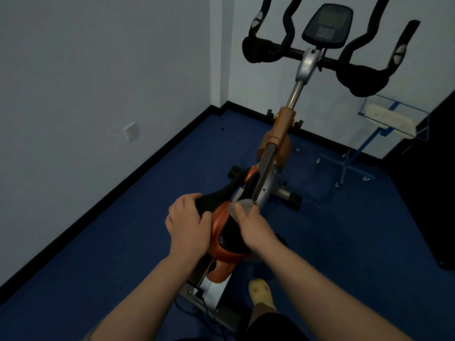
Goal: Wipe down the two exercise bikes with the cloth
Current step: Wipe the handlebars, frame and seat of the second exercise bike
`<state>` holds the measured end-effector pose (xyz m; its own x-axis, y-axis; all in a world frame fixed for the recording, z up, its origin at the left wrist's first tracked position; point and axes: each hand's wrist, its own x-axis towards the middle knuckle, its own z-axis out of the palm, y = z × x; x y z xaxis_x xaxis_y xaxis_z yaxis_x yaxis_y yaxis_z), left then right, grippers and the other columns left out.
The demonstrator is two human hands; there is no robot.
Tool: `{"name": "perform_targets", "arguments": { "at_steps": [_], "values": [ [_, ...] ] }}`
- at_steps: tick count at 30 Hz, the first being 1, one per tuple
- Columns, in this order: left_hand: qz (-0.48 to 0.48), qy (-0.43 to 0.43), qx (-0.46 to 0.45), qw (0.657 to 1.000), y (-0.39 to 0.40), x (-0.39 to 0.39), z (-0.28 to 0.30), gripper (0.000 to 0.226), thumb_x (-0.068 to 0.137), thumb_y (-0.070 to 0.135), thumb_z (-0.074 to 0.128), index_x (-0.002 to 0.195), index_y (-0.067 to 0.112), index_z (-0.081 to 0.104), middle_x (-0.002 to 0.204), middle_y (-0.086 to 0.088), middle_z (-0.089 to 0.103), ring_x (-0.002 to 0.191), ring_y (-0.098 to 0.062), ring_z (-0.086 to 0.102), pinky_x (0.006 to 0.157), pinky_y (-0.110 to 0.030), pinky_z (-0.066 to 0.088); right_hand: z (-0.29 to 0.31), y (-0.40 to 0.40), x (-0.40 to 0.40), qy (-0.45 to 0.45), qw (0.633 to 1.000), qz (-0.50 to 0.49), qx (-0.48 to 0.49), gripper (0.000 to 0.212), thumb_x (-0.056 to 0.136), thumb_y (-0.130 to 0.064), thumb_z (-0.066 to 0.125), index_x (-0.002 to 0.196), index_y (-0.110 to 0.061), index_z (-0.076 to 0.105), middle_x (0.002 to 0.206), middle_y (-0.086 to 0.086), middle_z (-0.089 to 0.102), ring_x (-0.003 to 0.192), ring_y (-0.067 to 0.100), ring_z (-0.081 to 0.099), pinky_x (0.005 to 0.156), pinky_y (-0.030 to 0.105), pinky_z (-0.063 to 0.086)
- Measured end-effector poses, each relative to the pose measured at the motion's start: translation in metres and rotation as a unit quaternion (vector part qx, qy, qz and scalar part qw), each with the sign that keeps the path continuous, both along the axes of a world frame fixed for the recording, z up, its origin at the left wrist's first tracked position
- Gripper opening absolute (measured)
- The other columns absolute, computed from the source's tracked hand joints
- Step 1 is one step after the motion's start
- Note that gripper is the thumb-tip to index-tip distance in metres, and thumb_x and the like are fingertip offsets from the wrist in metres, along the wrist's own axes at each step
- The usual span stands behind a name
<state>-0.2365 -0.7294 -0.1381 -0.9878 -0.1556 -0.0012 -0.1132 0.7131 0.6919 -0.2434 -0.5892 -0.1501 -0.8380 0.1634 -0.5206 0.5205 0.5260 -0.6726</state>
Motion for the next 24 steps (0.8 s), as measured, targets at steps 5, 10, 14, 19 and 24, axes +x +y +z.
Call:
{"name": "perform_targets", "arguments": {
  "at_steps": [5,10,14,19,24],
  "values": [
    [0.031,0.046,-0.050,0.997,0.015,-0.003,-0.009,0.035,0.090,0.036,0.051,0.124,0.026,0.052,0.126,0.010,0.053,0.125,-0.013,0.041,0.103,-0.037,0.027,0.005,-0.010,-0.003,0.055,0.998,0.000,0.029,0.070,0.100,-0.053,0.030,0.153,-0.011,0.011,0.151,0.011,0.037,0.128,0.031,0.047,0.098,0.035,0.041],
    [0.037,0.065,-0.120,0.990,0.018,-0.004,-0.016,0.048,0.083,0.050,0.036,0.120,0.027,0.055,0.121,0.009,0.058,0.117,-0.015,0.049,0.096,-0.037,0.035,-0.013,0.002,-0.046,0.057,0.996,-0.058,-0.028,0.072,0.101,-0.050,0.028,0.154,-0.009,0.001,0.152,0.017,0.035,0.132,0.032,0.043,0.107,0.037,0.037],
    [0.048,0.069,-0.116,0.990,0.018,-0.004,-0.016,0.046,0.081,0.050,0.040,0.117,0.028,0.057,0.114,0.011,0.060,0.112,-0.013,0.051,0.092,-0.032,0.034,-0.012,0.000,-0.069,0.147,0.985,-0.092,-0.012,0.070,0.100,-0.049,0.027,0.156,-0.015,0.000,0.161,0.013,0.015,0.141,0.024,0.030,0.111,0.037,0.035],
    [0.067,0.058,-0.112,0.990,0.020,-0.006,-0.015,0.046,0.077,0.051,0.043,0.115,0.030,0.057,0.111,0.015,0.059,0.110,-0.010,0.051,0.091,-0.031,0.037,-0.021,0.022,-0.070,0.258,0.954,0.118,0.095,0.064,0.096,-0.056,0.011,0.154,-0.033,0.019,0.163,-0.007,-0.009,0.148,0.015,-0.009,0.119,0.037,0.008],
    [0.076,0.054,-0.109,0.990,0.019,-0.005,-0.016,0.044,0.076,0.051,0.047,0.114,0.031,0.058,0.109,0.018,0.058,0.106,-0.007,0.050,0.086,-0.027,0.035,-0.026,0.049,-0.127,0.222,0.960,0.158,0.061,0.041,0.103,-0.039,0.031,0.111,-0.021,0.067,0.134,0.000,0.051,0.128,0.024,0.043,0.106,0.036,0.034]
  ]
}}
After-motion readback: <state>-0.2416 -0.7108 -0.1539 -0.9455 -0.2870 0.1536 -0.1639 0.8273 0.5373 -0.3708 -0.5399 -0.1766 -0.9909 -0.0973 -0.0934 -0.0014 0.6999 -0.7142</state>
